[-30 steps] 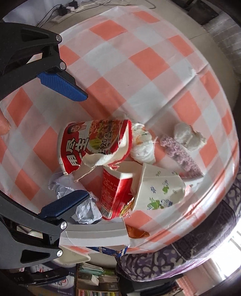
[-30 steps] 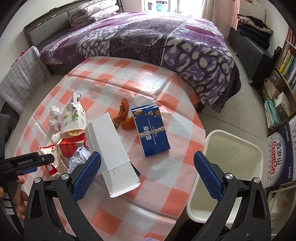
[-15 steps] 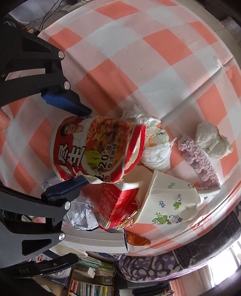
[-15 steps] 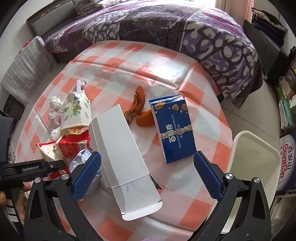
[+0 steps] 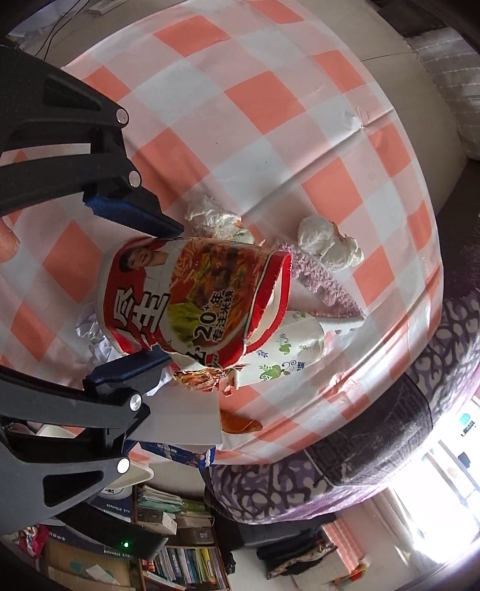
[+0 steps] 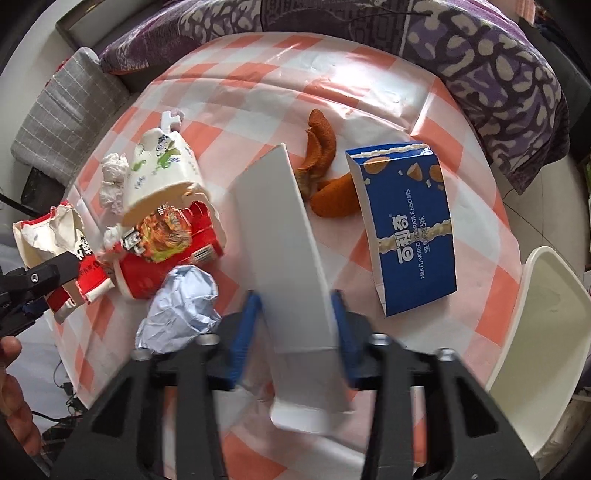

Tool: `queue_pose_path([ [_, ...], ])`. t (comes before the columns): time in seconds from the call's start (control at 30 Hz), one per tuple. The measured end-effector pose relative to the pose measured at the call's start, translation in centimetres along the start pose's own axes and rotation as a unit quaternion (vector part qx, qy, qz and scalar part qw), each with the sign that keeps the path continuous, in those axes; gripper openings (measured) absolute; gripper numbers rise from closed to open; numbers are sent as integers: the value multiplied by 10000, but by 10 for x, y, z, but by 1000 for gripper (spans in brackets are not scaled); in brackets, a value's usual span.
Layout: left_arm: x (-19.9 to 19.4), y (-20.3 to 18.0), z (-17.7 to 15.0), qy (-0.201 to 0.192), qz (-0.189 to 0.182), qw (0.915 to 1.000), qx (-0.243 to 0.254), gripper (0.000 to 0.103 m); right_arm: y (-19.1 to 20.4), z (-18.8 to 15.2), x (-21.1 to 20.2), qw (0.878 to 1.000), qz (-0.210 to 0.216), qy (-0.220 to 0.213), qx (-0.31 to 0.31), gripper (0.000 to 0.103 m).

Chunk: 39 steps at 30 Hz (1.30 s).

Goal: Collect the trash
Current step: 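Drop the white carton into the white bin with the right tool while the left tool carries the noodle cup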

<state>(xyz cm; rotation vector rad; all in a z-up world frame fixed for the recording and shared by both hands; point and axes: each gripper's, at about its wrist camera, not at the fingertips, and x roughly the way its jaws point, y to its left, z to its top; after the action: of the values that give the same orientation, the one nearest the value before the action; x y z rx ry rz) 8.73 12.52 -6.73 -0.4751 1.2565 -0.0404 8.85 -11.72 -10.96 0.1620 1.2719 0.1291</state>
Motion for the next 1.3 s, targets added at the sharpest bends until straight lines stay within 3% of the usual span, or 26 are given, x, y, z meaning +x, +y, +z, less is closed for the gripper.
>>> queue_pose_path([
  [0.1,-10,-14,-2,-294,-97,9994,125,59,-1,-1,-17,9994,130,-298,125,16],
  [0.3,-30,-40,-7,-871,-358,9947,402,59,-11,-3,-53,9944,241,-976,336,16],
  [0.43,-36,-61,-12,-1055,-522,9913,581,59,-21,-6,-79,9890,203,-1398,433,16],
  [0.63,-33,-95,-26,-1086,-756,9876,839,59,-47,-13,-108,9834,125,-1693,634,16],
  [0.87,-19,-145,-51,-945,-981,9822,1290,59,-94,-30,-135,9769,-291,-1910,918,16],
  [1.07,-1,-188,-78,-670,-1097,9770,1702,59,-148,-47,-143,9728,-759,-1648,1443,17],
  [1.13,5,-200,-88,-584,-1108,9745,1859,59,-165,-52,-142,9715,-847,-1512,1619,21],
  [1.23,15,-219,-105,-417,-1146,9701,2097,59,-185,-60,-148,9648,-984,-1510,1915,34],
  [1.3,21,-229,-116,-317,-1176,9672,2228,59,-195,-64,-158,9575,-1195,-1680,2018,60],
])
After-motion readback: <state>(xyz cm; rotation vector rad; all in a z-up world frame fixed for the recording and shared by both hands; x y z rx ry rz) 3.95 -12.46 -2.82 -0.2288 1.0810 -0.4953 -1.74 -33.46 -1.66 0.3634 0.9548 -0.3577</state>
